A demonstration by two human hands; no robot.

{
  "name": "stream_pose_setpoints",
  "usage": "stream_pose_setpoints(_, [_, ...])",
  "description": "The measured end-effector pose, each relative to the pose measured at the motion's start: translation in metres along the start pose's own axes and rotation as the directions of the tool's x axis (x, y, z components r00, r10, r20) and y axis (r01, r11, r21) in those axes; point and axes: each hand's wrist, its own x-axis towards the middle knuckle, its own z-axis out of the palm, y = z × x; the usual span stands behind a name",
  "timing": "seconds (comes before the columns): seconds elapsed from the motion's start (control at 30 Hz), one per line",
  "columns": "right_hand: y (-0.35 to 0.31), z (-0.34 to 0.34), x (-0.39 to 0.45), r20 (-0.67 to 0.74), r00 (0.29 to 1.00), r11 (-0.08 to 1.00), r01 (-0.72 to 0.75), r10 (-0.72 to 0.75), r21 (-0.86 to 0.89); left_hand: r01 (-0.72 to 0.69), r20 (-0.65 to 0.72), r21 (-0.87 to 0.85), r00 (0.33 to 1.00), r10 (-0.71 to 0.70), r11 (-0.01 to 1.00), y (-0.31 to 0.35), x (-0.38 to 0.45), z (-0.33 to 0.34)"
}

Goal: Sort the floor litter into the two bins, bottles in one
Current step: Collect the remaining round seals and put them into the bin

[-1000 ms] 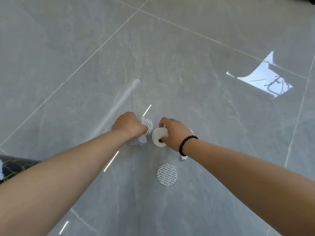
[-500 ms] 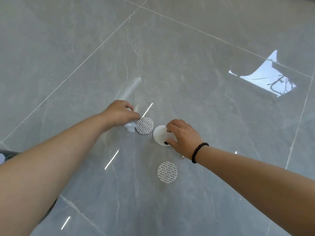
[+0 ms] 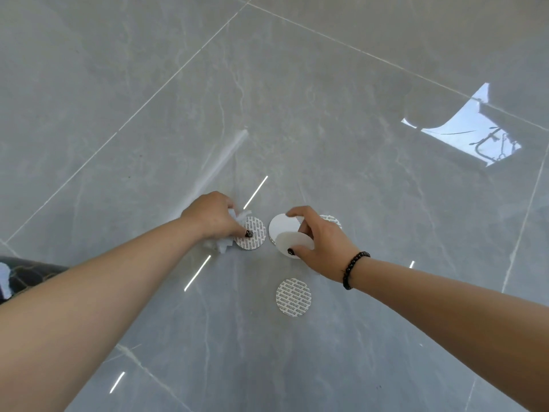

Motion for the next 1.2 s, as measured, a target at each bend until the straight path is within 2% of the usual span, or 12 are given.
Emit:
stream_pose_setpoints(0.1, [-0.013,-0.004,0.016,0.001,0.997,0.991,-0.071,0.071,0.11,-0.019,0.107,-0.235,0.993,0.046,0.972,-0.005,-0.009,-0.005])
stream_pose_setpoints(0.23, [-0.027,-0.008,0.026,0.131,0.987,0.918,-0.135,0.092,0.374,0.077,0.305,-0.677,0.934,0.184,0.732,-0.007,-0.021,-0.017])
stream_pose_setpoints(0.33, [-0.03,-0.014,0.026,0.131,0.987,0.914,-0.137,0.093,0.382,0.087,0.351,-0.777,0.882,0.315,0.623,-0.008,-0.02,-0.019])
stream_pose_setpoints(0.43, [-0.027,-0.023,0.024,0.172,0.978,0.871,-0.187,0.12,0.454,0.083,0.384,-0.786,0.843,0.378,0.612,-0.004,-0.018,-0.02])
stream_pose_setpoints(0.5, [-0.022,-0.03,0.021,0.185,0.971,0.885,-0.216,0.151,0.413,0.042,0.344,-0.769,0.869,0.357,0.638,0.002,-0.017,-0.017])
stream_pose_setpoints(0.6, [-0.007,-0.042,0.016,0.095,0.967,0.857,-0.254,0.237,0.449,-0.049,0.114,-0.687,0.978,0.174,0.725,0.01,-0.011,-0.015])
stream_pose_setpoints(0.67, [0.005,-0.051,0.013,0.057,0.945,0.781,-0.299,0.322,0.548,-0.119,-0.06,-0.412,0.993,0.104,0.903,0.006,0.0,-0.017])
stream_pose_setpoints(0.7, [0.01,-0.054,0.012,0.055,0.931,0.742,-0.322,0.36,0.588,-0.13,-0.088,-0.23,0.99,0.112,0.964,0.003,0.002,-0.016])
stream_pose_setpoints(0.8, [0.02,-0.059,0.009,0.063,0.91,0.671,-0.347,0.409,0.656,-0.114,-0.033,0.06,0.993,0.116,0.992,-0.001,0.001,-0.005])
stream_pose_setpoints(0.97, [0.019,-0.049,0.01,0.082,0.907,0.667,-0.363,0.413,0.651,-0.08,0.007,0.126,0.997,0.079,0.989,0.002,0.003,0.007])
stream_pose_setpoints(1.1, [0.013,-0.039,0.012,0.075,0.927,0.768,-0.347,0.366,0.539,-0.065,0.017,0.137,0.998,0.063,0.988,0.005,0.003,0.009])
stream_pose_setpoints(1.2, [0.006,-0.033,0.015,0.05,0.941,0.837,-0.32,0.334,0.444,-0.089,-0.063,0.126,0.993,0.097,0.988,0.006,-0.008,0.012])
